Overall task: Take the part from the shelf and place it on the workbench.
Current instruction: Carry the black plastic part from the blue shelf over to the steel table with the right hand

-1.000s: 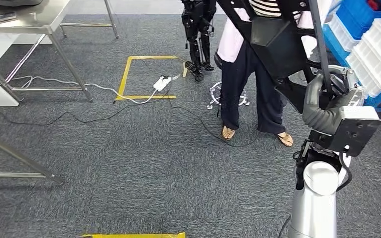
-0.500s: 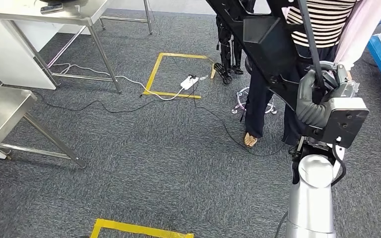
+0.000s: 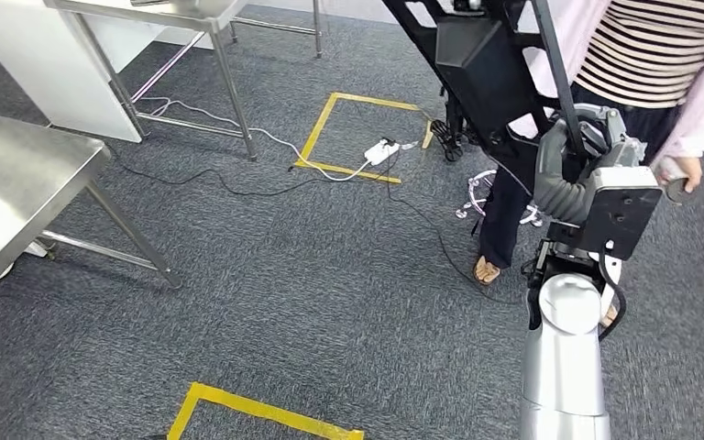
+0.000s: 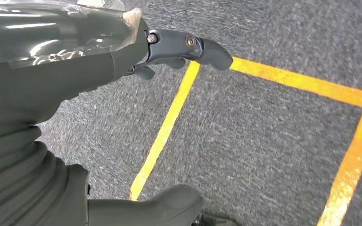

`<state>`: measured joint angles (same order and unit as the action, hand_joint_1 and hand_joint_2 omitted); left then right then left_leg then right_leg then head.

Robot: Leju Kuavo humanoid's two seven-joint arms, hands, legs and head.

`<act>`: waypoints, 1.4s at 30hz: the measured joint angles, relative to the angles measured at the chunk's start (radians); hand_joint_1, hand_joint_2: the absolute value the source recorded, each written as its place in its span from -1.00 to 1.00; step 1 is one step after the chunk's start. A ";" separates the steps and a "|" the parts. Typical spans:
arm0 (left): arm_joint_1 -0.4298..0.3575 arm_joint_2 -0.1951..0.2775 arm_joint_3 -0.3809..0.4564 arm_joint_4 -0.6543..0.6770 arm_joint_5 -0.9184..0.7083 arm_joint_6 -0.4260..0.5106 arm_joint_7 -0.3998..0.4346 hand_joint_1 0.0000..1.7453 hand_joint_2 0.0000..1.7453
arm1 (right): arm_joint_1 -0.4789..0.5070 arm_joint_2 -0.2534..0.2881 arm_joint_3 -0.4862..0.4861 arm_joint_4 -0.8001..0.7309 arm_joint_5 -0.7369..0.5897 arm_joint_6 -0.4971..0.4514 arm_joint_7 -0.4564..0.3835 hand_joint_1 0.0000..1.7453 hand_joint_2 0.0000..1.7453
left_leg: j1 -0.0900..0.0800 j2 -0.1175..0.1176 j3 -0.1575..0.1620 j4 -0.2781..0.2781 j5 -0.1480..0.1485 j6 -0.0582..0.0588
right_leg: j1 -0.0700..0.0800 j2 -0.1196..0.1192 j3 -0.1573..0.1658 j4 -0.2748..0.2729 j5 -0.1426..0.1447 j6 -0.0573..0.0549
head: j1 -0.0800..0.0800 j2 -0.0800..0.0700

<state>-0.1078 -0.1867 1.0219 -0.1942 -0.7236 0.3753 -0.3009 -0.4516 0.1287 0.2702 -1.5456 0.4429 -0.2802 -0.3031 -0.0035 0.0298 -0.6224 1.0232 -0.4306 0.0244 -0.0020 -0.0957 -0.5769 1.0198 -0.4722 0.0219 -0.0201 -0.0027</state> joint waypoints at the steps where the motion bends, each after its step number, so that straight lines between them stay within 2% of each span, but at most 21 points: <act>1: 0.000 0.000 0.000 0.000 0.000 0.000 0.000 -1.00 1.00 | -0.003 0.001 0.000 0.003 0.000 0.000 0.000 1.00 1.00 | 0.002 -0.009 0.004 -0.006 0.004 0.007 | -0.001 0.012 -0.003 0.010 -0.007 0.004 | 0.001 0.000; 4: -0.003 0.000 0.000 0.000 0.002 -0.002 0.001 -1.00 1.00 | -0.010 0.002 0.000 0.011 0.001 -0.001 -0.001 1.00 1.00 | 0.008 -0.036 0.009 -0.016 0.014 0.021 | -0.008 0.077 -0.068 0.152 -0.071 0.003 | 0.004 0.000; 6: -0.004 0.000 0.000 0.000 0.003 -0.005 0.001 -1.00 1.00 | -0.011 0.000 0.000 0.018 0.002 -0.002 -0.001 1.00 1.00 | 0.008 -0.060 0.008 -0.015 0.015 0.022 | -0.011 0.089 -0.127 0.269 -0.108 0.005 | 0.005 0.000; 7: -0.003 -0.001 0.000 0.000 0.003 -0.006 0.001 -1.00 1.00 | -0.012 -0.001 0.000 0.022 0.004 -0.002 -0.001 1.00 1.00 | 0.008 -0.073 0.008 -0.015 0.015 0.021 | -0.011 0.091 -0.138 0.286 -0.107 0.011 | 0.005 0.000; 8: -0.002 -0.001 0.000 0.000 0.003 -0.007 0.001 -1.00 1.00 | -0.012 -0.001 0.000 0.025 0.005 -0.002 -0.001 1.00 1.00 | 0.009 -0.086 0.009 -0.014 0.015 0.021 | -0.013 0.093 -0.127 0.259 -0.089 0.019 | 0.006 0.000; 11: -0.003 -0.002 0.000 0.000 0.003 -0.007 0.000 -1.00 1.00 | -0.016 -0.002 0.000 0.030 0.007 -0.003 -0.001 1.00 1.00 | 0.010 -0.122 0.008 -0.008 0.013 0.012 | -0.024 0.130 -0.037 0.061 -0.010 0.039 | 0.007 0.000; 13: -0.002 -0.002 0.000 0.000 0.003 -0.008 0.000 -1.00 1.00 | -0.018 -0.002 0.000 0.033 0.008 -0.003 -0.001 1.00 1.00 | 0.008 -0.138 0.001 -0.005 0.013 0.000 | -0.024 0.145 -0.011 0.004 0.007 0.031 | 0.007 0.000; 15: 0.002 -0.001 0.000 0.000 0.003 -0.007 -0.001 -1.00 1.00 | -0.020 -0.001 0.000 0.036 0.009 -0.004 -0.001 1.00 1.00 | 0.011 -0.147 -0.006 -0.007 0.016 -0.012 | -0.022 0.130 -0.010 0.002 0.011 0.014 | 0.006 0.000; 17: 0.004 -0.001 0.000 0.000 0.003 -0.007 -0.001 -1.00 1.00 | -0.022 0.002 0.002 0.037 0.009 -0.004 -0.001 1.00 1.00 | 0.011 -0.112 -0.018 0.016 0.000 -0.022 | -0.024 0.114 -0.008 -0.001 0.015 0.000 | 0.003 0.000; 19: 0.002 -0.001 0.000 0.000 0.003 -0.007 -0.001 -1.00 1.00 | -0.025 0.005 0.003 0.038 0.009 -0.004 -0.001 1.00 1.00 | 0.010 -0.058 -0.063 0.111 -0.054 -0.030 | -0.022 0.096 -0.006 -0.003 0.014 -0.012 | -0.003 0.000; 22: 0.000 -0.001 0.000 0.000 0.003 -0.008 -0.002 -1.00 1.00 | -0.024 0.004 0.003 0.043 0.012 -0.008 -0.001 1.00 1.00 | 0.014 -0.037 -0.141 0.266 -0.111 -0.033 | -0.015 0.065 -0.005 -0.003 0.010 -0.020 | -0.005 0.000; 24: 0.001 -0.001 0.000 0.000 0.003 -0.008 -0.002 -1.00 1.00 | -0.025 0.004 0.004 0.045 0.015 -0.010 -0.001 1.00 1.00 | 0.014 -0.029 -0.118 0.219 -0.074 -0.029 | -0.013 0.046 -0.003 -0.003 0.008 -0.022 | -0.005 0.000; 26: -0.001 0.000 0.000 0.000 0.003 -0.008 -0.002 -1.00 1.00 | -0.027 0.004 0.004 0.046 0.017 -0.012 -0.001 1.00 1.00 | 0.008 0.008 -0.046 0.086 -0.018 -0.018 | -0.008 0.029 0.000 -0.002 0.004 -0.020 | -0.005 0.000; 28: -0.004 0.001 0.000 0.000 0.003 -0.009 -0.002 -1.00 1.00 | -0.031 0.003 0.004 0.046 0.019 -0.013 0.000 1.00 1.00 | -0.001 0.033 -0.007 0.009 0.003 -0.008 | -0.001 0.012 0.003 -0.002 -0.001 -0.013 | -0.004 0.000; 30: -0.006 0.001 0.000 0.000 0.003 -0.009 -0.002 -1.00 1.00 | -0.034 0.003 0.004 0.046 0.020 -0.014 0.002 1.00 1.00 | -0.005 0.015 -0.007 0.002 0.003 -0.001 | 0.002 -0.006 0.007 -0.004 -0.004 -0.005 | -0.003 0.000; 32: -0.005 0.000 0.001 0.000 0.003 -0.010 -0.002 -1.00 1.00 | -0.037 0.004 0.004 0.046 0.022 -0.014 0.003 1.00 1.00 | 0.000 -0.005 0.000 -0.009 0.010 0.011 | 0.001 0.011 0.002 0.012 -0.017 0.003 | -0.002 0.000; 35: -0.009 0.002 0.001 0.000 0.005 -0.016 -0.001 -1.00 1.00 | -0.039 0.000 0.004 0.047 0.025 -0.015 0.003 1.00 1.00 | 0.007 -0.037 0.006 -0.018 0.017 0.022 | -0.005 0.079 -0.076 0.176 -0.088 0.000 | 0.003 0.000; 37: -0.010 0.001 0.001 0.000 0.005 -0.020 0.000 -1.00 1.00 | -0.037 -0.004 0.004 0.049 0.026 -0.015 0.004 1.00 1.00 | 0.007 -0.063 0.006 -0.017 0.017 0.023 | -0.009 0.091 -0.134 0.285 -0.121 0.005 | 0.005 0.000; 39: -0.009 0.000 0.001 0.000 0.006 -0.022 0.002 -1.00 1.00 | -0.036 -0.007 0.004 0.051 0.027 -0.015 0.004 1.00 1.00 | 0.009 -0.090 0.007 -0.015 0.016 0.021 | -0.014 0.094 -0.123 0.248 -0.091 0.024 | 0.006 0.000; 41: -0.009 0.000 0.001 0.000 0.006 -0.023 0.002 -1.00 1.00 | -0.039 -0.009 0.004 0.052 0.027 -0.015 0.005 1.00 1.00 | 0.011 -0.115 0.007 -0.009 0.012 0.014 | -0.025 0.116 -0.058 0.103 -0.029 0.044 | 0.007 0.000; 42: -0.009 0.000 0.001 0.000 0.006 -0.023 0.002 -1.00 1.00 | -0.040 -0.009 0.004 0.052 0.027 -0.015 0.005 1.00 1.00 | 0.010 -0.126 0.004 -0.005 0.010 0.008 | -0.028 0.128 -0.031 0.046 -0.008 0.046 | 0.008 0.000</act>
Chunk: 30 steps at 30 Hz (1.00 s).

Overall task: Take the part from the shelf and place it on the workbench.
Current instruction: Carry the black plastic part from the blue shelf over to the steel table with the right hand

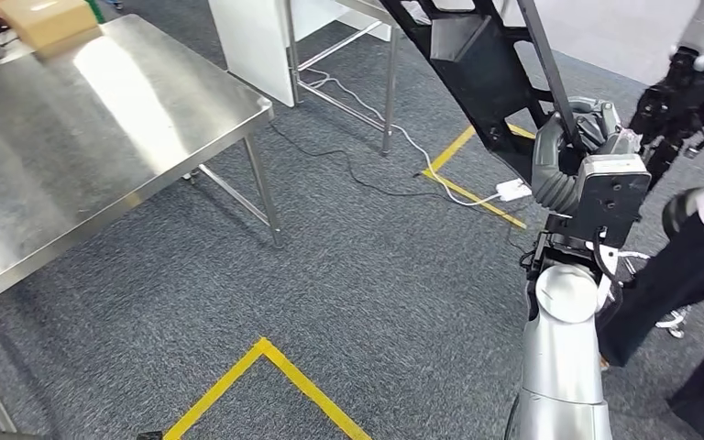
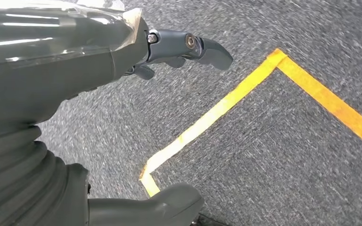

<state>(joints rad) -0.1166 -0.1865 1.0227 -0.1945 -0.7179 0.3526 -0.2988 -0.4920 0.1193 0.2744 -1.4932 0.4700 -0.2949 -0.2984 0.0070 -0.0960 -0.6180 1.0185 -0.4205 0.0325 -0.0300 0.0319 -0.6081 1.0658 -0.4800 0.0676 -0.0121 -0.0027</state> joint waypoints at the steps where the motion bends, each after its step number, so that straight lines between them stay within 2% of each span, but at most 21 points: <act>1: 0.000 0.000 0.000 0.000 0.000 0.000 0.000 -1.00 1.00 | -0.001 0.000 0.000 0.001 0.000 0.000 0.000 1.00 1.00 | -0.001 -0.008 -0.003 0.003 -0.001 -0.006 | -0.001 0.009 0.015 -0.032 0.010 -0.004 | 0.000 0.000; 4: 0.007 0.002 0.000 0.000 0.000 0.000 0.000 -1.00 1.00 | -0.002 0.000 0.002 0.002 0.000 0.000 0.001 1.00 1.00 | 0.002 -0.020 -0.011 0.002 0.001 -0.021 | 0.003 -0.006 0.021 -0.041 0.015 -0.027 | 0.000 0.000; 5: 0.009 0.001 0.000 0.000 0.000 0.000 0.000 -1.00 1.00 | -0.004 0.001 0.002 0.002 0.000 0.000 0.001 1.00 1.00 | 0.002 -0.008 -0.016 0.012 -0.007 -0.025 | 0.002 -0.012 0.023 -0.042 0.016 -0.034 | -0.001 0.000; 6: 0.009 0.002 0.000 0.000 0.000 0.000 0.000 -1.00 1.00 | -0.005 0.003 0.003 0.002 0.000 0.000 0.001 1.00 1.00 | 0.002 0.014 -0.030 0.041 -0.025 -0.029 | 0.000 -0.020 0.025 -0.044 0.016 -0.043 | -0.005 0.000; 8: 0.007 0.002 0.000 0.000 0.000 0.000 0.000 -1.00 1.00 | -0.006 0.004 0.003 0.002 0.001 0.000 0.001 1.00 1.00 | 0.002 0.068 -0.085 0.156 -0.083 -0.037 | 0.004 -0.037 0.028 -0.045 0.013 -0.057 | -0.012 0.000; 9: 0.007 0.002 0.000 0.000 0.000 0.000 0.000 -1.00 1.00 | -0.006 0.003 0.003 0.002 0.002 0.000 0.001 1.00 1.00 | 0.004 0.082 -0.119 0.223 -0.110 -0.039 | 0.007 -0.047 0.029 -0.045 0.011 -0.062 | -0.014 0.000; 10: 0.007 0.002 0.000 0.000 0.002 0.000 0.000 -1.00 1.00 | -0.006 0.003 0.003 0.003 0.003 0.000 0.001 1.00 1.00 | 0.004 0.088 -0.145 0.271 -0.123 -0.041 | 0.009 -0.057 0.030 -0.045 0.010 -0.064 | -0.014 0.000; 11: 0.008 0.001 0.000 0.000 0.003 0.000 0.000 -1.00 1.00 | -0.006 0.003 0.004 0.004 0.004 0.000 0.002 1.00 1.00 | 0.004 0.092 -0.154 0.284 -0.118 -0.041 | 0.010 -0.067 0.031 -0.045 0.008 -0.066 | -0.014 0.000; 12: 0.008 0.001 0.000 0.000 0.005 0.000 0.000 -1.00 1.00 | -0.007 0.003 0.004 0.005 0.005 0.000 0.002 1.00 1.00 | 0.004 0.094 -0.142 0.258 -0.094 -0.039 | 0.011 -0.077 0.033 -0.045 0.007 -0.067 | -0.014 0.000; 13: 0.008 0.001 0.000 0.000 0.007 0.000 -0.001 -1.00 1.00 | -0.008 0.003 0.006 0.006 0.006 0.000 0.002 1.00 1.00 | 0.004 0.102 -0.112 0.198 -0.060 -0.036 | 0.012 -0.087 0.036 -0.045 0.005 -0.068 | -0.014 0.000; 15: 0.007 0.002 0.001 0.000 0.008 0.000 -0.004 -1.00 1.00 | -0.016 0.003 0.009 0.007 0.006 0.000 0.003 1.00 1.00 | -0.003 0.142 -0.044 0.065 -0.010 -0.025 | 0.018 -0.103 0.040 -0.045 0.000 -0.065 | -0.014 0.000; 17: 0.005 0.004 0.002 0.000 0.009 0.000 -0.006 -1.00 1.00 | -0.025 0.002 0.012 0.010 0.006 0.001 0.003 1.00 1.00 | -0.013 0.162 -0.020 0.013 -0.001 -0.015 | 0.024 -0.118 0.042 -0.045 -0.004 -0.057 | -0.012 0.000; 19: 0.005 0.004 0.004 0.000 0.010 0.001 -0.007 -1.00 1.00 | -0.030 0.002 0.015 0.015 0.006 0.001 0.004 1.00 1.00 | -0.014 0.139 -0.020 0.007 0.002 -0.006 | 0.029 -0.135 0.043 -0.048 -0.009 -0.049 | -0.012 0.000; 21: 0.005 0.002 0.007 0.000 0.010 0.002 -0.008 -1.00 1.00 | -0.034 0.001 0.018 0.019 0.004 0.001 0.006 1.00 1.00 | -0.008 0.118 -0.012 -0.006 0.009 0.006 | 0.029 -0.114 0.033 -0.021 -0.027 -0.044 | -0.010 0.000; 22: 0.005 0.002 0.007 0.000 0.010 0.002 -0.009 -1.00 1.00 | -0.035 0.000 0.018 0.021 0.002 0.001 0.006 1.00 1.00 | -0.004 0.108 -0.008 -0.011 0.013 0.011 | 0.028 -0.090 0.014 0.021 -0.048 -0.045 | -0.009 0.000; 24: 0.003 0.003 0.008 0.000 0.010 0.003 -0.010 -1.00 1.00 | -0.033 -0.006 0.018 0.026 0.000 0.000 0.008 1.00 1.00 | -0.002 0.084 -0.008 -0.011 0.014 0.016 | 0.021 -0.048 -0.049 0.152 -0.097 -0.050 | -0.006 0.000; 25: 0.002 0.003 0.009 0.000 0.009 0.003 -0.010 -1.00 1.00 | -0.030 -0.009 0.018 0.028 0.000 -0.001 0.009 1.00 1.00 | -0.002 0.070 -0.008 -0.011 0.014 0.016 | 0.019 -0.041 -0.078 0.206 -0.112 -0.048 | -0.005 0.000; 26: 0.003 0.002 0.009 0.000 0.009 0.003 -0.010 -1.00 1.00 | -0.027 -0.012 0.018 0.031 0.000 -0.003 0.011 1.00 1.00 | -0.002 0.055 -0.008 -0.010 0.014 0.016 | 0.017 -0.038 -0.095 0.230 -0.113 -0.043 | -0.005 0.000; 27: 0.004 0.002 0.010 0.000 0.008 0.002 -0.010 -1.00 1.00 | -0.025 -0.014 0.018 0.032 0.000 -0.004 0.013 1.00 1.00 | -0.001 0.041 -0.007 -0.009 0.014 0.016 | 0.015 -0.036 -0.092 0.214 -0.098 -0.034 | -0.004 0.000; 29: 0.005 0.002 0.010 0.000 0.007 0.002 -0.010 -1.00 1.00 | -0.024 -0.016 0.017 0.033 0.000 -0.006 0.015 1.00 1.00 | 0.001 0.016 -0.008 -0.005 0.012 0.011 | 0.005 -0.020 -0.041 0.089 -0.038 -0.014 | -0.003 0.000; 30: 0.005 0.002 0.010 0.000 0.006 0.002 -0.009 -1.00 1.00 | -0.024 -0.017 0.017 0.033 0.000 -0.007 0.015 1.00 1.00 | 0.000 0.006 -0.010 -0.002 0.010 0.007 | 0.003 -0.008 -0.012 0.025 -0.012 -0.009 | -0.002 0.000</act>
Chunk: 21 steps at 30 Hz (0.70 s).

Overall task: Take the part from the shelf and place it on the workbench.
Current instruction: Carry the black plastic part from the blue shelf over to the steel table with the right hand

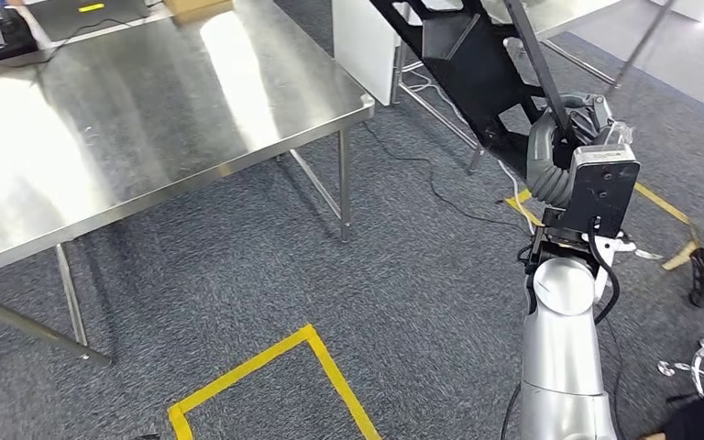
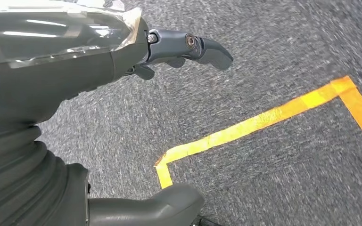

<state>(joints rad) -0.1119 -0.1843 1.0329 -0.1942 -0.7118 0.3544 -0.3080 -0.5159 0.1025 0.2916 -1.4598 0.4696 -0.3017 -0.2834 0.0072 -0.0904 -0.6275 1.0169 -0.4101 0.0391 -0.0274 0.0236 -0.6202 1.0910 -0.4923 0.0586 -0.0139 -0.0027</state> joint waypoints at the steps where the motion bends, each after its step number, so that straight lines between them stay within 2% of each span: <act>1: 0.000 0.001 0.000 0.000 0.000 0.000 0.001 -1.00 1.00 | 0.000 -0.001 0.000 0.000 0.000 0.000 0.000 1.00 1.00 | -0.001 -0.009 -0.003 0.003 -0.001 -0.006 | -0.002 0.009 0.020 -0.043 0.017 0.000 | 0.000 0.000; 2: 0.001 0.001 0.000 0.000 0.000 0.000 0.001 -1.00 1.00 | 0.001 -0.001 0.001 0.001 0.000 0.000 0.000 1.00 1.00 | -0.002 -0.016 -0.006 0.005 -0.002 -0.011 | -0.002 0.014 0.030 -0.065 0.025 -0.005 | 0.001 0.000; 4: 0.005 0.003 0.001 0.000 0.001 0.001 0.002 -1.00 1.00 | 0.001 0.000 0.001 0.002 0.000 -0.001 0.001 1.00 1.00 | 0.000 -0.026 -0.010 0.002 0.001 -0.023 | 0.001 0.002 0.031 -0.067 0.029 -0.020 | 0.000 0.000; 5: 0.007 0.003 0.002 0.000 0.002 0.002 0.002 -1.00 1.00 | 0.000 0.001 0.001 0.003 0.000 -0.001 0.001 1.00 1.00 | 0.001 -0.020 -0.012 0.005 -0.001 -0.028 | 0.000 -0.005 0.032 -0.068 0.031 -0.027 | 0.000 0.000; 6: 0.009 0.003 0.003 0.000 0.005 0.003 0.002 -1.00 1.00 | -0.002 0.003 0.001 0.003 0.000 -0.001 0.001 1.00 1.00 | 0.001 -0.003 -0.019 0.020 -0.012 -0.033 | -0.001 -0.012 0.034 -0.070 0.032 -0.034 | -0.003 0.000; 8: 0.007 0.003 0.005 0.000 0.010 0.006 0.002 -1.00 1.00 | -0.005 0.006 0.001 0.003 0.000 -0.001 0.001 1.00 1.00 | 0.000 0.048 -0.058 0.107 -0.062 -0.041 | -0.002 -0.027 0.037 -0.071 0.031 -0.047 | -0.010 0.000; 9: 0.006 0.004 0.007 0.000 0.013 0.008 0.002 -1.00 1.00 | -0.005 0.006 0.000 0.004 0.000 -0.001 0.001 1.00 1.00 | 0.001 0.068 -0.091 0.176 -0.094 -0.044 | -0.001 -0.036 0.038 -0.071 0.029 -0.052 | -0.013 0.000; 10: 0.006 0.004 0.010 0.000 0.016 0.009 0.002 -1.00 1.00 | -0.005 0.006 0.000 0.006 0.000 -0.001 0.001 1.00 1.00 | 0.003 0.077 -0.124 0.241 -0.118 -0.047 | 0.001 -0.046 0.039 -0.071 0.027 -0.054 | -0.013 0.000; 11: 0.006 0.004 0.012 0.000 0.019 0.011 0.002 -1.00 1.00 | -0.005 0.006 0.000 0.009 0.000 -0.001 0.001 1.00 1.00 | 0.004 0.083 -0.145 0.282 -0.128 -0.048 | 0.003 -0.056 0.039 -0.071 0.026 -0.056 | -0.013 0.000; 12: 0.007 0.004 0.015 0.000 0.021 0.012 0.002 -1.00 1.00 | -0.005 0.007 0.000 0.012 0.000 -0.001 0.001 1.00 1.00 | 0.005 0.086 -0.149 0.288 -0.120 -0.048 | 0.003 -0.066 0.041 -0.071 0.025 -0.057 | -0.013 0.000; 13: 0.007 0.004 0.017 0.000 0.026 0.013 0.001 -1.00 1.00 | -0.006 0.007 0.000 0.015 0.000 -0.001 0.001 1.00 1.00 | 0.005 0.090 -0.131 0.251 -0.095 -0.046 | 0.004 -0.075 0.043 -0.071 0.024 -0.058 | -0.013 0.000; 14: 0.007 0.005 0.019 0.000 0.031 0.013 0.000 -1.00 1.00 | -0.007 0.008 0.000 0.017 0.000 -0.001 0.000 1.00 1.00 | 0.003 0.103 -0.096 0.185 -0.062 -0.042 | 0.005 -0.084 0.045 -0.071 0.022 -0.058 | -0.014 0.000; 15: 0.005 0.005 0.022 0.000 0.036 0.013 -0.002 -1.00 1.00 | -0.010 0.009 0.000 0.019 0.000 -0.001 0.000 1.00 1.00 | 0.000 0.125 -0.058 0.114 -0.037 -0.037 | 0.008 -0.093 0.048 -0.071 0.019 -0.056 | -0.013 0.000; 16: 0.004 0.006 0.025 0.000 0.041 0.013 -0.004 -1.00 1.00 | -0.013 0.009 0.000 0.020 0.000 -0.001 -0.001 1.00 1.00 | -0.005 0.142 -0.028 0.058 -0.019 -0.031 | 0.012 -0.101 0.049 -0.071 0.017 -0.053 | -0.013 0.000; 17: 0.003 0.006 0.029 -0.001 0.044 0.013 -0.006 -1.00 1.00 | -0.017 0.009 0.000 0.022 -0.001 -0.001 -0.002 1.00 1.00 | -0.009 0.154 -0.012 0.024 -0.012 -0.025 | 0.016 -0.109 0.050 -0.071 0.014 -0.049 | -0.011 0.000; 18: 0.002 0.006 0.033 -0.001 0.045 0.013 -0.007 -1.00 1.00 | -0.020 0.010 0.000 0.024 -0.001 -0.001 -0.003 1.00 1.00 | -0.014 0.155 -0.008 0.013 -0.013 -0.021 | 0.019 -0.118 0.051 -0.071 0.012 -0.045 | -0.010 0.000; 20: 0.002 0.006 0.039 -0.001 0.047 0.012 -0.008 -1.00 1.00 | -0.024 0.012 0.001 0.028 -0.002 -0.001 -0.003 1.00 1.00 | -0.013 0.131 -0.007 0.006 -0.009 -0.011 | 0.023 -0.132 0.054 -0.072 0.007 -0.037 | -0.007 0.000; 21: 0.003 0.005 0.041 -0.001 0.049 0.012 -0.009 -1.00 1.00 | -0.025 0.013 0.001 0.030 -0.002 -0.001 -0.003 1.00 1.00 | -0.011 0.120 -0.003 0.000 -0.005 -0.004 | 0.023 -0.123 0.052 -0.063 0.000 -0.034 | -0.006 0.000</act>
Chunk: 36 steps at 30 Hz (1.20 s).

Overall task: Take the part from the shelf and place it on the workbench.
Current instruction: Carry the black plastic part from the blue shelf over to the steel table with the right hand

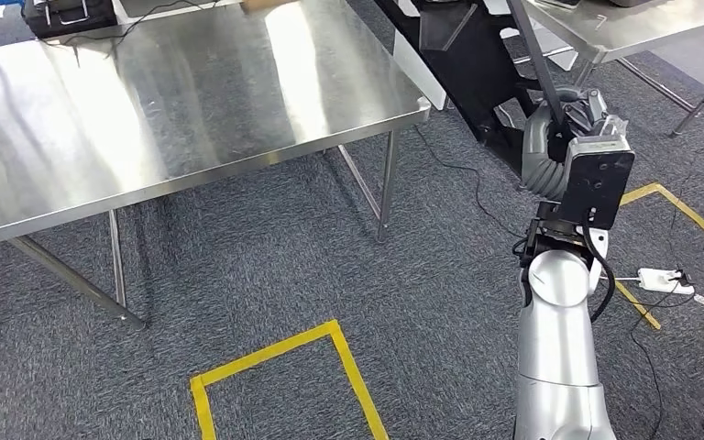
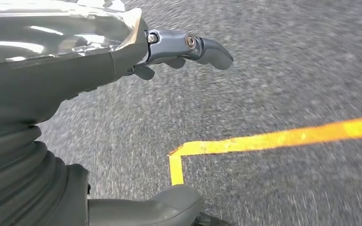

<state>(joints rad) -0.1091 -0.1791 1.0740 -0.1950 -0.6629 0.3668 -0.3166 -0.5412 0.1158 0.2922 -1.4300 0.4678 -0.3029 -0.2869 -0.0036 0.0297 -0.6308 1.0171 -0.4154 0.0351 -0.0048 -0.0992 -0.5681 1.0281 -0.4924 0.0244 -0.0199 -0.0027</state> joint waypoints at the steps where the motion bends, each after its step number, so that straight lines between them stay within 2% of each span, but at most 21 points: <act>1: 0.000 0.000 0.002 0.000 0.002 0.000 0.000 -1.00 1.00 | -0.002 0.001 0.000 0.001 0.000 0.000 -0.001 1.00 1.00 | 0.003 -0.010 0.004 -0.006 0.004 0.006 | -0.001 0.020 -0.010 0.025 -0.014 0.001 | 0.001 0.000; 3: -0.003 0.001 0.004 0.000 0.003 -0.001 -0.001 -1.00 1.00 | -0.003 -0.001 0.000 0.006 -0.001 0.000 -0.003 1.00 1.00 | 0.006 -0.033 0.008 -0.011 0.009 0.015 | -0.006 0.072 -0.066 0.141 -0.062 -0.002 | 0.004 0.000; 5: -0.004 0.000 0.005 0.000 0.004 -0.002 -0.001 -1.00 1.00 | -0.001 -0.003 0.000 0.012 -0.001 0.000 -0.005 1.00 1.00 | 0.007 -0.061 0.007 -0.010 0.009 0.017 | -0.009 0.092 -0.130 0.258 -0.097 0.000 | 0.005 0.000; 6: -0.003 0.000 0.005 0.000 0.004 -0.002 -0.001 -1.00 1.00 | 0.000 -0.004 -0.001 0.015 -0.001 0.000 -0.005 1.00 1.00 | 0.007 -0.076 0.007 -0.010 0.009 0.016 | -0.010 0.094 -0.140 0.268 -0.092 0.006 | 0.006 0.000; 7: -0.002 -0.001 0.006 0.000 0.004 -0.002 -0.001 -1.00 1.00 | 0.000 -0.005 -0.001 0.017 -0.002 0.000 -0.006 1.00 1.00 | 0.007 -0.090 0.007 -0.008 0.008 0.016 | -0.011 0.097 -0.129 0.237 -0.070 0.015 | 0.006 0.000; 9: -0.001 -0.002 0.006 0.000 0.005 -0.003 -0.001 -1.00 1.00 | -0.001 -0.005 -0.001 0.019 -0.002 0.000 -0.007 1.00 1.00 | 0.009 -0.114 0.007 -0.003 0.007 0.011 | -0.019 0.118 -0.071 0.101 -0.009 0.032 | 0.006 0.000; 10: -0.001 -0.001 0.006 -0.001 0.005 -0.004 -0.001 -1.00 1.00 | -0.003 -0.005 -0.001 0.021 -0.001 0.000 -0.007 1.00 1.00 | 0.008 -0.125 0.004 0.001 0.005 0.007 | -0.022 0.129 -0.045 0.043 0.014 0.034 | 0.007 0.000; 13: 0.002 0.000 0.007 0.000 0.011 -0.005 -0.001 -1.00 1.00 | -0.010 -0.003 0.000 0.032 0.003 0.001 -0.005 1.00 1.00 | 0.008 -0.145 -0.008 0.003 0.008 -0.011 | -0.017 0.132 -0.025 -0.003 0.033 0.015 | 0.008 0.000; 14: 0.004 0.000 0.008 0.000 0.013 -0.005 -0.001 -1.00 1.00 | -0.015 -0.001 0.000 0.037 0.006 0.001 -0.003 1.00 1.00 | 0.010 -0.146 -0.010 0.003 0.008 -0.016 | -0.019 0.126 -0.024 -0.004 0.035 0.008 | 0.007 0.000; 16: 0.006 0.000 0.010 0.000 0.014 -0.006 0.000 -1.00 1.00 | -0.028 0.004 0.001 0.050 0.012 0.001 0.002 1.00 1.00 | 0.010 -0.112 -0.025 0.035 -0.013 -0.026 | -0.023 0.111 -0.021 -0.008 0.038 -0.008 | 0.003 0.000; 18: 0.002 -0.002 0.013 0.000 0.014 -0.009 0.000 -1.00 1.00 | -0.038 0.007 0.000 0.063 0.015 0.002 0.004 1.00 1.00 | 0.009 -0.059 -0.076 0.143 -0.069 -0.035 | -0.022 0.094 -0.019 -0.009 0.037 -0.019 | -0.004 0.000; 20: 0.001 -0.002 0.017 0.000 0.016 -0.015 0.002 -1.00 1.00 | -0.041 0.007 0.000 0.079 0.017 0.002 0.005 1.00 1.00 | 0.014 -0.039 -0.138 0.266 -0.116 -0.041 | -0.018 0.074 -0.018 -0.009 0.035 -0.024 | -0.006 0.000; 21: 0.001 -0.002 0.019 0.000 0.016 -0.018 0.004 -1.00 1.00 | -0.042 0.007 0.000 0.089 0.020 0.003 0.006 1.00 1.00 | 0.015 -0.035 -0.151 0.289 -0.117 -0.042 | -0.017 0.064 -0.017 -0.009 0.034 -0.025 | -0.006 0.000; 22: 0.002 -0.002 0.021 0.000 0.017 -0.019 0.006 -1.00 1.00 | -0.044 0.007 0.000 0.099 0.023 0.003 0.006 1.00 1.00 | 0.016 -0.032 -0.143 0.271 -0.099 -0.041 | -0.016 0.054 -0.017 -0.009 0.033 -0.025 | -0.006 0.000; 25: -0.001 -0.001 0.023 0.000 0.017 -0.020 0.008 -1.00 1.00 | -0.060 0.006 -0.001 0.132 0.033 0.005 0.006 1.00 1.00 | 0.009 0.010 -0.040 0.077 -0.015 -0.028 | -0.010 0.027 -0.013 -0.008 0.030 -0.022 | -0.007 0.000; 27: -0.004 -0.001 0.023 0.000 0.017 -0.023 0.008 -1.00 1.00 | -0.077 0.006 -0.001 0.158 0.044 0.006 0.000 1.00 1.00 | 0.001 0.030 -0.007 0.011 -0.002 -0.018 | -0.003 0.012 -0.012 -0.008 0.026 -0.015 | -0.003 0.000; 29: -0.005 -0.001 0.023 0.000 0.019 -0.030 0.008 -1.00 1.00 | -0.093 0.006 0.000 0.186 0.060 0.007 -0.009 1.00 1.00 | -0.002 0.012 -0.007 0.005 0.000 -0.009 | 0.001 -0.005 -0.010 -0.011 0.023 -0.007 | 0.000 0.000; 30: -0.005 -0.002 0.023 0.000 0.021 -0.035 0.009 -1.00 1.00 | -0.098 0.006 0.000 0.198 0.066 0.007 -0.012 1.00 1.00 | 0.000 0.003 -0.004 0.000 0.003 -0.003 | 0.001 -0.001 -0.011 -0.007 0.019 -0.003 | 0.000 0.000; 32: -0.007 -0.003 0.023 0.000 0.017 -0.041 0.010 -1.00 1.00 | -0.110 0.005 0.000 0.219 0.069 0.009 -0.018 1.00 1.00 | 0.006 -0.009 0.002 -0.011 0.011 0.010 | -0.002 0.036 -0.035 0.048 -0.011 -0.001 | 0.003 0.000; 34: -0.010 -0.002 0.022 0.000 -0.001 -0.041 0.013 -1.00 1.00 | -0.119 0.001 0.000 0.243 0.069 0.012 -0.022 1.00 1.00 | 0.008 -0.023 0.003 -0.013 0.014 0.016 | -0.008 0.080 -0.098 0.177 -0.062 -0.006 | 0.006 0.000; 36: -0.012 -0.003 0.020 0.000 -0.020 -0.040 0.016 -1.00 1.00 | -0.124 -0.005 -0.001 0.269 0.079 0.016 -0.023 1.00 1.00 | 0.008 -0.040 0.003 -0.012 0.014 0.016 | -0.011 0.092 -0.150 0.269 -0.085 0.000 | 0.007 0.000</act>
<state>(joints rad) -0.1208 -0.1817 1.0943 -0.1952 -0.6827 0.3265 -0.3004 -0.6648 0.1106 0.2914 -1.1614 0.5471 -0.2872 -0.3102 0.0048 -0.0102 -0.6279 1.0046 -0.4018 0.0512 -0.0160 -0.0070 -0.7185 1.2973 -0.5773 0.0239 -0.0131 -0.0027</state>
